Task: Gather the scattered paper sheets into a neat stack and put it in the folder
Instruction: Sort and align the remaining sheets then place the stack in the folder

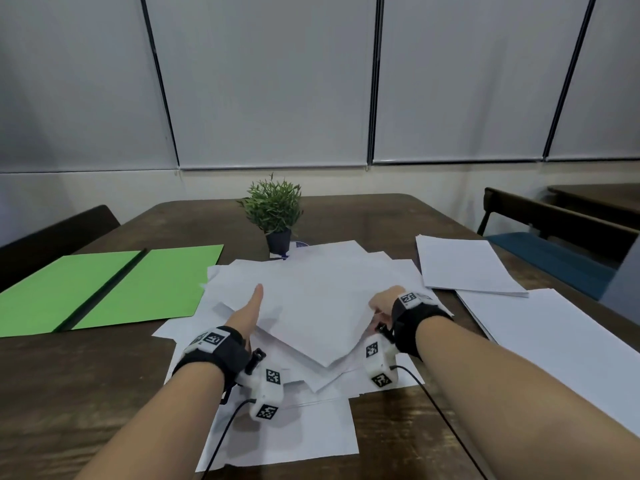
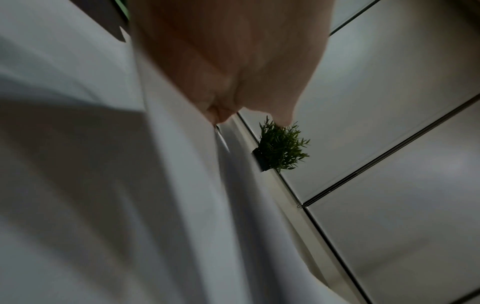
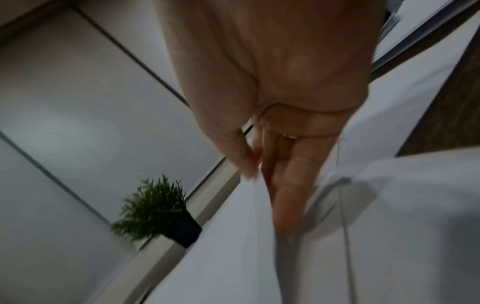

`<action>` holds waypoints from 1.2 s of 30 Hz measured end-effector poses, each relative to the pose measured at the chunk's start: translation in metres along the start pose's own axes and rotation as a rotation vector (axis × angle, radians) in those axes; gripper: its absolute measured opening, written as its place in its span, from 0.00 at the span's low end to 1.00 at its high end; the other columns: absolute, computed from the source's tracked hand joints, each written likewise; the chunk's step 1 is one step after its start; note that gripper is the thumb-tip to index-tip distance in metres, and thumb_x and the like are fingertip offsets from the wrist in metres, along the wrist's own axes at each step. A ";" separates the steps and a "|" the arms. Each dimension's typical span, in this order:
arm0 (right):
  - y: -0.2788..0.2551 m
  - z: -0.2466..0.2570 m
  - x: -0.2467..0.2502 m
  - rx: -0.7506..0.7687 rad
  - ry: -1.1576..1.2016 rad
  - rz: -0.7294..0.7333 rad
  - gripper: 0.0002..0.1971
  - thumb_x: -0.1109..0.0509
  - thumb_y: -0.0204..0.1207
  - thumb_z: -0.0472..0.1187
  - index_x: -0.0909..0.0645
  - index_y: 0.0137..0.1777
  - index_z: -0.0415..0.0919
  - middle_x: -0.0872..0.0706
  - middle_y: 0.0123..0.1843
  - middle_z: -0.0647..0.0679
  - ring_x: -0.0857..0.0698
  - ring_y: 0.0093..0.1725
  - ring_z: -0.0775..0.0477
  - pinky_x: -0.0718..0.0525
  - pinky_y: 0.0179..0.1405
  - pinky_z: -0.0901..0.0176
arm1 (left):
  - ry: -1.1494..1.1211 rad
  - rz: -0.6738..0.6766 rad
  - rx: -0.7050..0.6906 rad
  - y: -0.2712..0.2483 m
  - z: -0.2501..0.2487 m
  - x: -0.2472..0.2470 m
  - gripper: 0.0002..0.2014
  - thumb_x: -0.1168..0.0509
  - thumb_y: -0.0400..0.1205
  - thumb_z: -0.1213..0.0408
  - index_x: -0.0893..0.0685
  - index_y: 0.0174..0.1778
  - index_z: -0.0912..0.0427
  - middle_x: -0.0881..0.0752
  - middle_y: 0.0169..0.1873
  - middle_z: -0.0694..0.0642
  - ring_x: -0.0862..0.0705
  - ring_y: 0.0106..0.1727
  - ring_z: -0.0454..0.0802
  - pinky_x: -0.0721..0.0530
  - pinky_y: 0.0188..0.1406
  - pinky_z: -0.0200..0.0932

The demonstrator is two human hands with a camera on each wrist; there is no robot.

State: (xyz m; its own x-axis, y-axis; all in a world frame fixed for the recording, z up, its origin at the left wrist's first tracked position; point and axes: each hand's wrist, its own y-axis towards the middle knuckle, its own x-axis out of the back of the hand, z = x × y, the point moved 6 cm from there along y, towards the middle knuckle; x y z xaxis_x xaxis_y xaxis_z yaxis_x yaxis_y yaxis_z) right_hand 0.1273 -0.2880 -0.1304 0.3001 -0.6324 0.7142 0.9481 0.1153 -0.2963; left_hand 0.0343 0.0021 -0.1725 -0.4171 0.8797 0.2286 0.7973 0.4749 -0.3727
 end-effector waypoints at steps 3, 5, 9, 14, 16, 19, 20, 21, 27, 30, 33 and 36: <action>-0.004 -0.007 -0.026 -0.100 0.092 0.228 0.11 0.21 0.67 0.41 0.12 0.44 0.33 0.10 0.53 0.36 0.12 0.47 0.38 0.14 0.56 0.50 | 0.178 -0.059 -0.043 0.002 0.002 0.001 0.30 0.25 0.75 0.52 0.20 0.64 0.71 0.19 0.66 0.69 0.16 0.57 0.60 0.18 0.56 0.50; -0.007 -0.007 -0.025 -0.101 0.082 0.271 0.13 0.17 0.65 0.44 0.12 0.37 0.34 0.09 0.42 0.40 0.13 0.37 0.41 0.12 0.49 0.54 | 0.273 -0.086 -0.062 0.005 0.003 0.003 0.19 0.24 0.74 0.66 0.19 0.56 0.71 0.17 0.61 0.72 0.15 0.58 0.64 0.16 0.57 0.54; 0.001 -0.005 0.006 -0.016 0.035 -0.002 0.24 0.23 0.64 0.64 0.17 0.45 0.43 0.16 0.42 0.45 0.17 0.40 0.41 0.13 0.43 0.53 | 0.222 -0.099 -0.157 0.011 -0.004 0.011 0.27 0.23 0.70 0.72 0.26 0.62 0.69 0.18 0.59 0.68 0.17 0.61 0.65 0.18 0.61 0.57; 0.007 0.015 0.007 0.095 0.147 0.008 0.52 0.30 0.63 0.73 0.38 0.81 0.43 0.31 0.79 0.47 0.28 0.75 0.40 0.27 0.74 0.43 | 0.046 0.105 -0.433 -0.006 -0.031 0.019 0.30 0.28 0.68 0.71 0.25 0.68 0.56 0.14 0.59 0.57 0.15 0.60 0.57 0.20 0.65 0.61; 0.002 0.029 0.006 0.174 0.307 0.014 0.50 0.27 0.60 0.72 0.33 0.78 0.45 0.25 0.74 0.50 0.23 0.71 0.42 0.23 0.69 0.45 | -0.017 0.183 -0.533 -0.032 -0.051 0.017 0.30 0.30 0.68 0.68 0.25 0.69 0.55 0.13 0.59 0.55 0.14 0.60 0.54 0.18 0.63 0.56; -0.014 0.061 0.017 0.424 0.503 -0.066 0.27 0.22 0.70 0.53 0.20 0.67 0.43 0.12 0.59 0.49 0.13 0.55 0.49 0.15 0.59 0.51 | -0.068 0.161 -0.656 -0.051 -0.080 0.017 0.27 0.30 0.73 0.71 0.26 0.69 0.56 0.14 0.60 0.55 0.14 0.60 0.53 0.16 0.58 0.51; -0.020 0.071 0.024 0.469 0.575 -0.102 0.23 0.22 0.72 0.45 0.19 0.65 0.41 0.11 0.58 0.47 0.12 0.55 0.47 0.15 0.59 0.50 | -0.080 0.113 -0.692 -0.055 -0.090 0.018 0.25 0.31 0.76 0.74 0.27 0.68 0.58 0.15 0.60 0.56 0.15 0.60 0.54 0.16 0.60 0.52; -0.025 0.080 0.030 0.500 0.630 -0.134 0.21 0.22 0.72 0.39 0.18 0.64 0.38 0.11 0.58 0.43 0.12 0.55 0.44 0.15 0.60 0.48 | -0.093 0.064 -0.730 -0.056 -0.100 0.020 0.22 0.33 0.79 0.76 0.27 0.67 0.58 0.16 0.61 0.56 0.16 0.61 0.55 0.18 0.63 0.55; -0.044 0.122 0.056 0.632 0.752 -0.175 0.23 0.23 0.69 0.28 0.21 0.64 0.36 0.12 0.54 0.42 0.12 0.51 0.44 0.15 0.56 0.50 | -0.101 -0.185 -0.970 -0.079 -0.144 0.032 0.23 0.30 0.80 0.64 0.31 0.68 0.50 0.20 0.63 0.48 0.20 0.64 0.45 0.25 0.66 0.41; -0.044 0.119 0.050 0.632 0.783 -0.126 0.27 0.19 0.65 0.31 0.22 0.64 0.40 0.11 0.57 0.44 0.12 0.55 0.45 0.15 0.59 0.51 | -0.147 -0.233 -0.978 -0.086 -0.143 0.036 0.25 0.28 0.78 0.59 0.32 0.66 0.52 0.20 0.62 0.47 0.20 0.63 0.43 0.25 0.63 0.37; -0.042 0.113 0.034 0.604 0.800 -0.054 0.33 0.17 0.63 0.31 0.26 0.68 0.41 0.13 0.61 0.44 0.13 0.60 0.44 0.17 0.64 0.46 | -0.163 -0.235 -0.972 -0.082 -0.134 0.037 0.31 0.26 0.76 0.57 0.35 0.70 0.55 0.20 0.65 0.52 0.20 0.65 0.45 0.24 0.66 0.40; -0.045 0.120 0.035 0.617 0.800 -0.095 0.29 0.23 0.68 0.27 0.28 0.67 0.41 0.15 0.62 0.41 0.15 0.62 0.41 0.19 0.67 0.41 | -0.076 -0.272 -1.011 -0.089 -0.142 0.034 0.27 0.29 0.79 0.59 0.34 0.70 0.60 0.19 0.63 0.52 0.19 0.60 0.43 0.25 0.59 0.28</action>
State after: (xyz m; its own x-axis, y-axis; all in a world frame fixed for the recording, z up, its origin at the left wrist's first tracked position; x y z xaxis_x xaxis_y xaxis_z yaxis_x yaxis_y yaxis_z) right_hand 0.1078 -0.2235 -0.0160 0.2773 -0.9606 0.0169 0.9209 0.2707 0.2806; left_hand 0.0113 -0.0143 -0.0035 -0.6352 0.7626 0.1222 0.6511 0.4436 0.6158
